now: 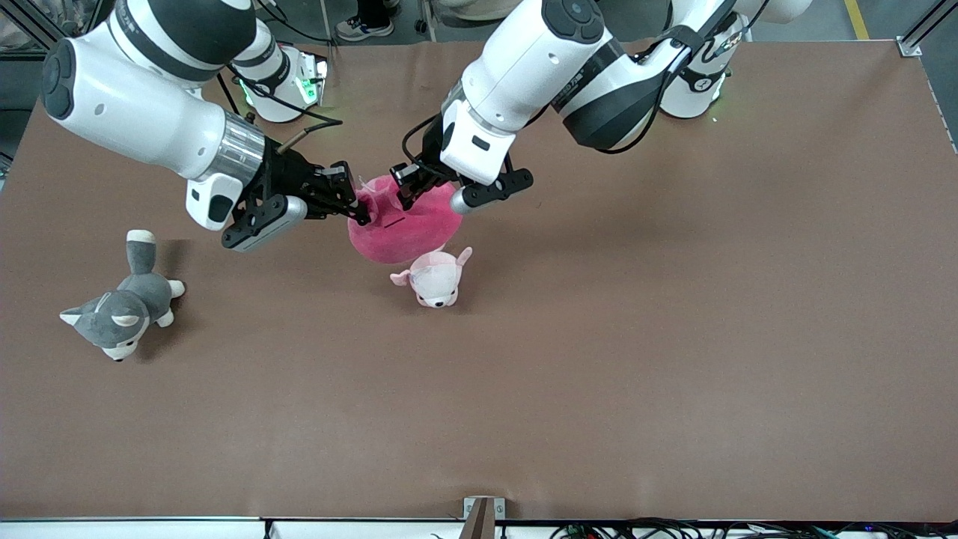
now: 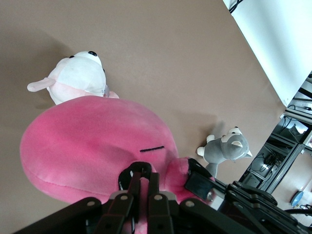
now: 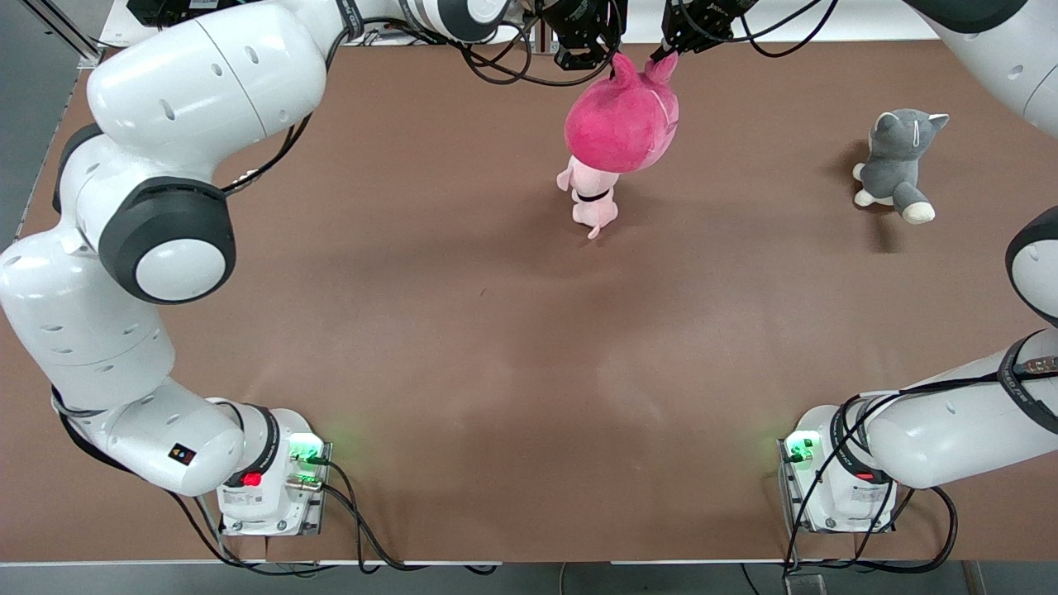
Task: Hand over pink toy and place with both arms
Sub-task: 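Open the left gripper while the right gripper carries the pink toy away, then lower the pink toy beside the grey cat and open the right gripper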
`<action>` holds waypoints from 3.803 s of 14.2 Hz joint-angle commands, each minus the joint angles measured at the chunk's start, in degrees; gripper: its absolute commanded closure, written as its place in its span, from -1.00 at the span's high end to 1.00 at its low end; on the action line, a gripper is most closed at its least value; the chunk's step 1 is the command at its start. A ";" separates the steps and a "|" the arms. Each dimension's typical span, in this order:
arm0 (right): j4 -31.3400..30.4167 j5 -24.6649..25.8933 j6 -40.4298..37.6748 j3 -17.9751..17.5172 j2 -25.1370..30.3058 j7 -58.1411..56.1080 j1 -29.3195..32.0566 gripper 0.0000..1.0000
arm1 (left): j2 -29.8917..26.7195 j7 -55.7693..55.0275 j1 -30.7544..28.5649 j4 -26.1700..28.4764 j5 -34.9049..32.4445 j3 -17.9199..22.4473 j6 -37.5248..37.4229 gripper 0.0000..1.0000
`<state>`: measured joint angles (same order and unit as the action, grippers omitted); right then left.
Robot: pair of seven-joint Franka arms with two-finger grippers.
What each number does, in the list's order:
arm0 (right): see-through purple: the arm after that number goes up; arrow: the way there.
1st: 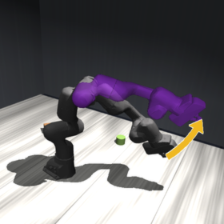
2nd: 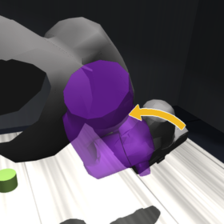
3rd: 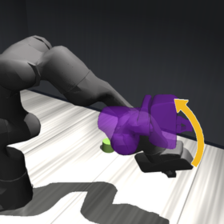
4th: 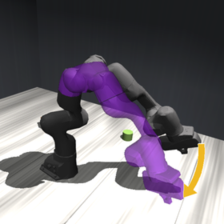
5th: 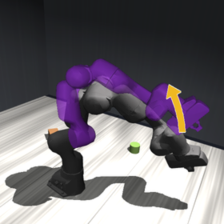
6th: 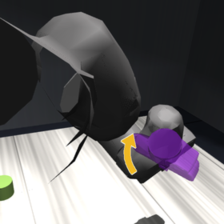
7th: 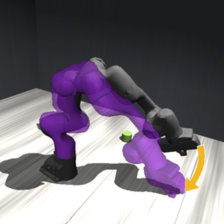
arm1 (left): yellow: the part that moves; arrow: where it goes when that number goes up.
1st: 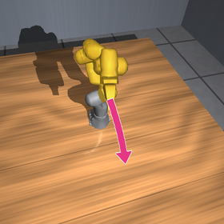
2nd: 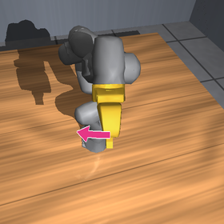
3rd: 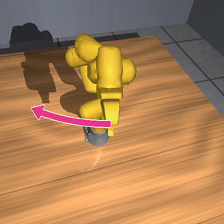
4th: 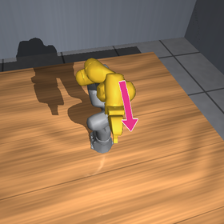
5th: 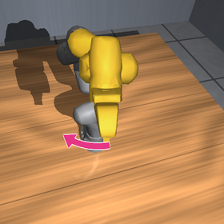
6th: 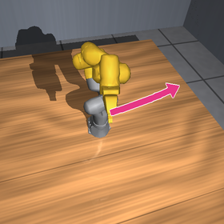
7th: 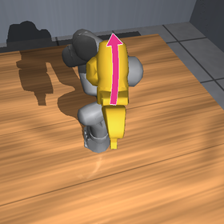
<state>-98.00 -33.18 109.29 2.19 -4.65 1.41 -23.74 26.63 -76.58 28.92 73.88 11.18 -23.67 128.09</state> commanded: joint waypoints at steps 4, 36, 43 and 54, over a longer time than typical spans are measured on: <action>0.44 0.83 -0.39 0.44 -0.01 0.26 -0.96 -0.99 | 0.79 -0.07 0.61 -1.63 0.42 0.20 0.40 1.00; 4.92 -7.50 -17.00 0.88 -21.10 -21.01 29.63 -0.99 | -23.89 65.57 -31.99 14.17 -14.62 13.28 -38.80 1.00; 4.84 -10.68 -17.35 0.88 -24.09 -22.15 30.59 -0.98 | -26.19 71.57 -32.08 16.21 -11.80 16.12 -38.80 1.00; 4.57 -12.97 -16.83 0.97 -27.43 -24.88 31.12 -0.70 | -25.93 71.57 -32.26 16.03 -9.69 15.67 -36.25 1.00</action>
<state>-93.97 -44.75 93.05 4.08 -31.09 -22.16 5.70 1.81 -5.80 -3.04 88.99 0.46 -8.02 91.06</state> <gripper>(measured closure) 0.912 0.000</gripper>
